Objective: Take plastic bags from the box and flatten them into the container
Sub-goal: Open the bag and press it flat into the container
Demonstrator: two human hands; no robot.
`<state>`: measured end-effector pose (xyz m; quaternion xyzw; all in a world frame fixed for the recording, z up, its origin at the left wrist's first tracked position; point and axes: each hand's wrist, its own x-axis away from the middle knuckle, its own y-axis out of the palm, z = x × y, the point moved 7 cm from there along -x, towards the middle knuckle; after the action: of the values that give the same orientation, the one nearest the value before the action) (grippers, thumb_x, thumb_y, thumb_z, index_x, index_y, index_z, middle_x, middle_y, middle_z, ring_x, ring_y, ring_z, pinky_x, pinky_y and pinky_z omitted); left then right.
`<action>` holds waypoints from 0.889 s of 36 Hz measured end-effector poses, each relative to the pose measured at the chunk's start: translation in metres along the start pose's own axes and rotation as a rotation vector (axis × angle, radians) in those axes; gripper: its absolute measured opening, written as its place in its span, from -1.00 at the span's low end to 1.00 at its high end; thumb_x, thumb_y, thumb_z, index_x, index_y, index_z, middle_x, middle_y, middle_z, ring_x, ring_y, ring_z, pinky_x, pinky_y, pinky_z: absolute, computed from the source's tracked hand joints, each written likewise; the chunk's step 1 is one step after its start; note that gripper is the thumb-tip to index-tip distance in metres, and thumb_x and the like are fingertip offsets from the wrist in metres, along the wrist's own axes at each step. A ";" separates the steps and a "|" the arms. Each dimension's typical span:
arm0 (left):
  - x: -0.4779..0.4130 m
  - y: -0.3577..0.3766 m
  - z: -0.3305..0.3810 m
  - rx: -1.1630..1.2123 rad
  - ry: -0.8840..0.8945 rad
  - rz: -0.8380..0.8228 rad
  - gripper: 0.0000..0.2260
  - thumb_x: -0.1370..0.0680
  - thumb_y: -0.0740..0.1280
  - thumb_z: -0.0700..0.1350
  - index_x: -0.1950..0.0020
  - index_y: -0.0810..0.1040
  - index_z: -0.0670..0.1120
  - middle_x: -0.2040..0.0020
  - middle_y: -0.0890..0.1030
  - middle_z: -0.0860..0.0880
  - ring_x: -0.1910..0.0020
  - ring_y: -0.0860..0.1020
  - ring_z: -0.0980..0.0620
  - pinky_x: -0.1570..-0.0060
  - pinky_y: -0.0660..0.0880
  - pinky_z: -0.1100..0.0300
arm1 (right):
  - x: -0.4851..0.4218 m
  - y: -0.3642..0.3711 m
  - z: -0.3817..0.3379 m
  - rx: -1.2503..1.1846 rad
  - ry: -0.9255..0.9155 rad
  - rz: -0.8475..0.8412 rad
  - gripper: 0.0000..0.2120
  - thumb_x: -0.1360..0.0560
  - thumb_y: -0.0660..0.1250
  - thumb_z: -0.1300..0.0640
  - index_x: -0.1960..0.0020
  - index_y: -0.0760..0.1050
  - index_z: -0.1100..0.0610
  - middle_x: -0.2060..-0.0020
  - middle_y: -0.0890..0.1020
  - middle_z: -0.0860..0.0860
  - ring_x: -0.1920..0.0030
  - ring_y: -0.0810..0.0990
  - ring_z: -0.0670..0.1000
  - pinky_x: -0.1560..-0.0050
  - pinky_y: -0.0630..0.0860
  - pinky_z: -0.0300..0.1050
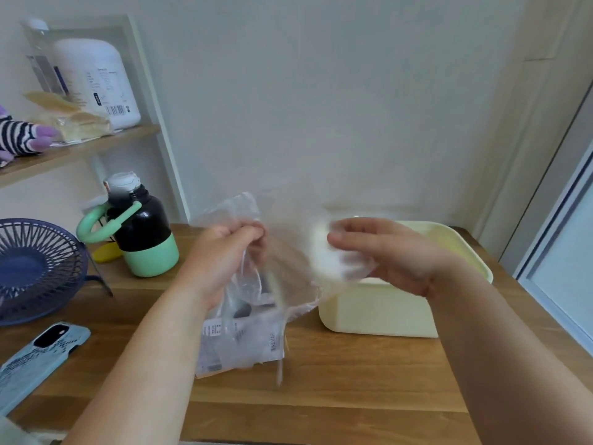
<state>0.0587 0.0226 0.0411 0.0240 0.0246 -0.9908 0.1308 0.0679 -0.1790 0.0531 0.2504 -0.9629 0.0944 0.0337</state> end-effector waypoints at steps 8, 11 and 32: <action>-0.009 0.040 0.014 -0.152 -0.017 -0.166 -0.82 -0.53 0.30 -0.26 0.16 0.67 -0.10 0.32 0.66 0.03 0.34 0.59 0.17 0.25 0.50 0.34 | -0.002 -0.029 -0.008 -0.019 0.019 0.272 -0.89 -0.51 0.32 0.26 0.19 0.54 0.24 0.41 0.56 0.03 0.41 0.51 0.00 0.22 0.61 -0.03; -0.026 0.033 0.014 -0.224 -0.044 -0.071 -0.86 -0.51 0.29 -0.29 0.13 0.65 -0.17 0.31 0.61 -0.04 0.39 0.56 0.11 0.35 0.45 0.29 | -0.002 -0.047 0.002 -0.193 0.080 0.292 -0.89 -0.51 0.30 0.30 0.21 0.49 0.24 0.42 0.55 0.08 0.42 0.46 0.05 0.16 0.53 0.00; -0.035 0.170 -0.022 -1.211 0.275 -0.751 -0.41 -0.48 0.37 0.21 -0.48 0.31 0.19 -0.50 0.27 0.21 -0.47 0.27 0.13 -0.34 0.25 0.23 | 0.000 -0.167 0.053 0.625 0.303 0.652 -0.61 -0.52 0.31 0.17 -0.31 0.36 0.23 -0.03 0.58 0.19 0.02 0.60 0.17 0.13 0.56 -0.10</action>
<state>0.1379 -0.1309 0.0140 0.0616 0.5916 -0.7695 -0.2324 0.1481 -0.3326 0.0289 -0.0832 -0.9010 0.4206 0.0657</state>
